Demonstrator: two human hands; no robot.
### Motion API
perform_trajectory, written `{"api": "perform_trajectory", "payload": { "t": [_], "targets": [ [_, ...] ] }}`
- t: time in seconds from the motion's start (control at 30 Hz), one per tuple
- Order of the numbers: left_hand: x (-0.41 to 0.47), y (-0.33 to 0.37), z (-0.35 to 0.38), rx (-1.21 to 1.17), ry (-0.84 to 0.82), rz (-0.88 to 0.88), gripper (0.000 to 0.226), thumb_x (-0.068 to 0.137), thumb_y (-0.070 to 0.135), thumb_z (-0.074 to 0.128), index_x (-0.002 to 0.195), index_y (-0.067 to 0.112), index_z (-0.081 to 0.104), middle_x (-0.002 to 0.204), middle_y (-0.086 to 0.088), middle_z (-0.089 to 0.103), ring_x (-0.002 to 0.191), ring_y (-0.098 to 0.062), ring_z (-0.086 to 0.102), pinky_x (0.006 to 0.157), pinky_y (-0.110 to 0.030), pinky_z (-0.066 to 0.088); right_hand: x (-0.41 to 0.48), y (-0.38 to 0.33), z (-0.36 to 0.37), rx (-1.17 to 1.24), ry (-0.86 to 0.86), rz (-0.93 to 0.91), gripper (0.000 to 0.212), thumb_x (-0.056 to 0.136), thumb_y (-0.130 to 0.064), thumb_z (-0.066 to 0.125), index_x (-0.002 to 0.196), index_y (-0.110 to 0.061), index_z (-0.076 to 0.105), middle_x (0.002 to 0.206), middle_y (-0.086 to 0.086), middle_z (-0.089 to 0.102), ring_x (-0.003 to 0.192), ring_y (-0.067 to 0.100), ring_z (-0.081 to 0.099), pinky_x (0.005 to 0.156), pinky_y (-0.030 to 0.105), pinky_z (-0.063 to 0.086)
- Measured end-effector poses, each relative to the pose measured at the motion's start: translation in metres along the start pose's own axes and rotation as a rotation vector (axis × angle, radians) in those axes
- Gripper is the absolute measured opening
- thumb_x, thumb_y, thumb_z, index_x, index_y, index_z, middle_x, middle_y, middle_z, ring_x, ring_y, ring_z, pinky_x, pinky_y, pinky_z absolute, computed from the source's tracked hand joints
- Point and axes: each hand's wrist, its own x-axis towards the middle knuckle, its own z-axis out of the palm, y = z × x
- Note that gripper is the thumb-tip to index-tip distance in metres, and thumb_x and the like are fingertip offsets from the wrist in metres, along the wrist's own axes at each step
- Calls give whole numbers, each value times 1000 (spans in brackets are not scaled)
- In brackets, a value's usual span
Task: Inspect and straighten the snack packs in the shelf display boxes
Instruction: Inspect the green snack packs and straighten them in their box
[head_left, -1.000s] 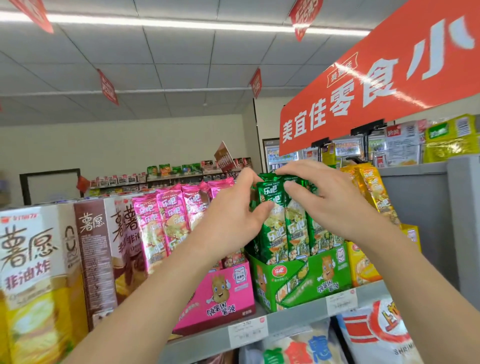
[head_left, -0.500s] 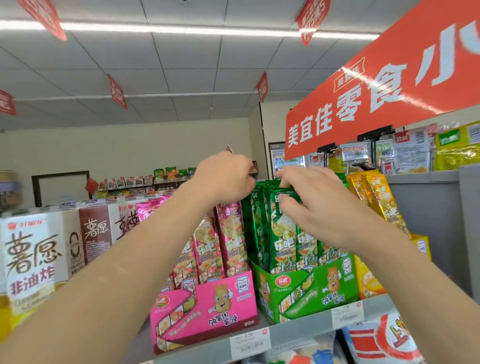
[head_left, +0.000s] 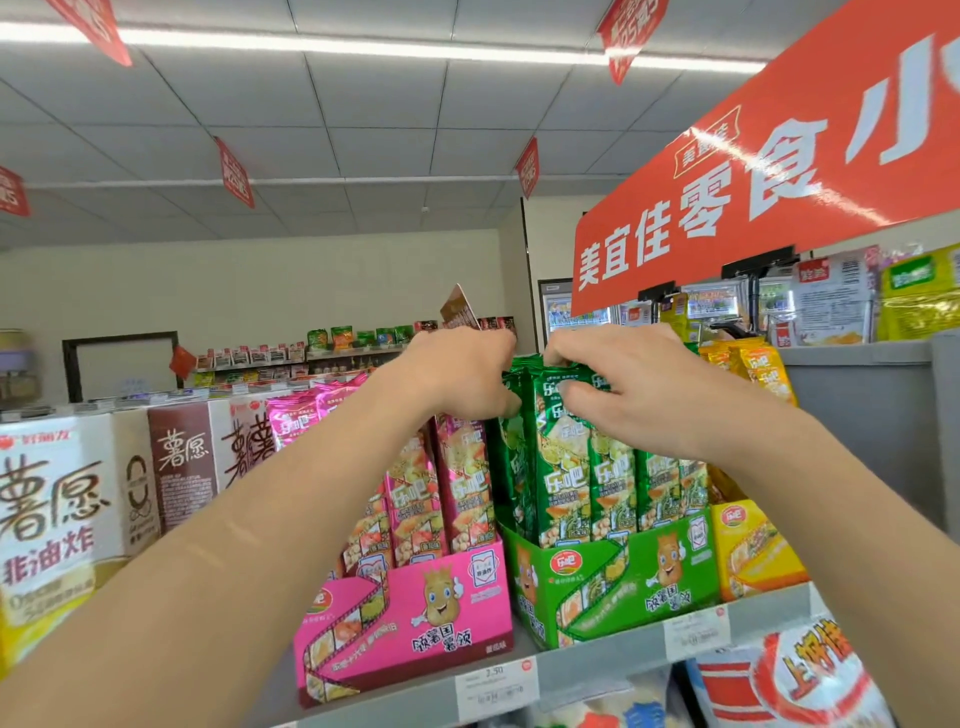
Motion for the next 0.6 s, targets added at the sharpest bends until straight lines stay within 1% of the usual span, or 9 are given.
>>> {"api": "perform_trajectory", "payload": {
  "t": [0.1, 0.2, 0.27, 0.33, 0.4, 0.47, 0.5, 0.53, 0.6],
  "targets": [
    [-2, -3, 3, -209, 148, -33, 33, 78, 44, 65, 100, 25, 50, 77, 7, 56, 67, -11, 54, 54, -29, 37, 1, 3, 2, 35, 18, -9, 15, 96, -26, 46, 109, -26, 54, 96, -6, 60, 68, -5, 44, 78, 37, 30],
    [-4, -4, 4, -484, 365, -117, 30, 76, 46, 62, 99, 27, 56, 78, 12, 59, 70, -5, 56, 55, -26, 39, 2, 4, 5, 62, 19, -15, 20, 95, -23, 47, 113, -24, 57, 93, -7, 61, 66, -21, 43, 75, 33, 26],
    [-5, -3, -1, -721, 563, -124, 26, 78, 44, 61, 98, 27, 59, 77, 13, 60, 66, 0, 56, 56, -25, 41, 3, 4, 7, 74, 21, -9, 20, 96, -24, 47, 114, -24, 56, 95, -8, 61, 67, -27, 40, 77, 34, 27],
    [-7, -1, -12, -952, 764, -53, 17, 84, 39, 63, 94, 25, 60, 74, 12, 59, 61, 2, 53, 59, -22, 45, 2, 4, 10, 79, 32, 3, 19, 97, -25, 45, 114, -26, 54, 90, -12, 60, 68, -27, 40, 81, 36, 29],
    [-14, 1, -29, -1085, 951, 27, 13, 87, 36, 65, 89, 24, 60, 72, 14, 57, 63, 0, 52, 64, -23, 46, 1, 3, 14, 69, 57, 5, 20, 98, -27, 44, 116, -27, 53, 80, -16, 57, 71, -25, 43, 91, 41, 30],
    [-23, 2, -45, -1162, 1081, 88, 13, 89, 35, 64, 83, 24, 60, 67, 17, 54, 64, -2, 49, 63, -22, 44, -1, 1, 16, 58, 87, 1, 23, 98, -30, 42, 118, -28, 53, 82, -16, 59, 71, -17, 48, 97, 42, 29],
    [-28, 4, -53, -1198, 1116, 114, 16, 90, 33, 63, 77, 25, 59, 63, 19, 51, 62, -2, 47, 61, -21, 41, -2, 0, 18, 51, 104, 0, 27, 97, -32, 40, 120, -29, 53, 90, -15, 63, 78, -12, 51, 98, 41, 27],
    [-33, 6, -58, -1235, 1128, 133, 20, 92, 30, 62, 73, 25, 58, 59, 19, 48, 59, -2, 44, 59, -20, 39, -3, -2, 19, 49, 117, 7, 32, 94, -34, 36, 122, -30, 53, 102, -13, 64, 92, -8, 53, 99, 39, 24],
    [-43, 11, -62, -1278, 1100, 145, 24, 94, 26, 61, 74, 13, 64, 61, 16, 47, 58, -3, 41, 57, -19, 35, -8, -6, 23, 35, 172, 14, 41, 90, -34, 31, 124, -31, 53, 123, -13, 58, 121, 4, 44, 104, 39, 18]
  ]
}}
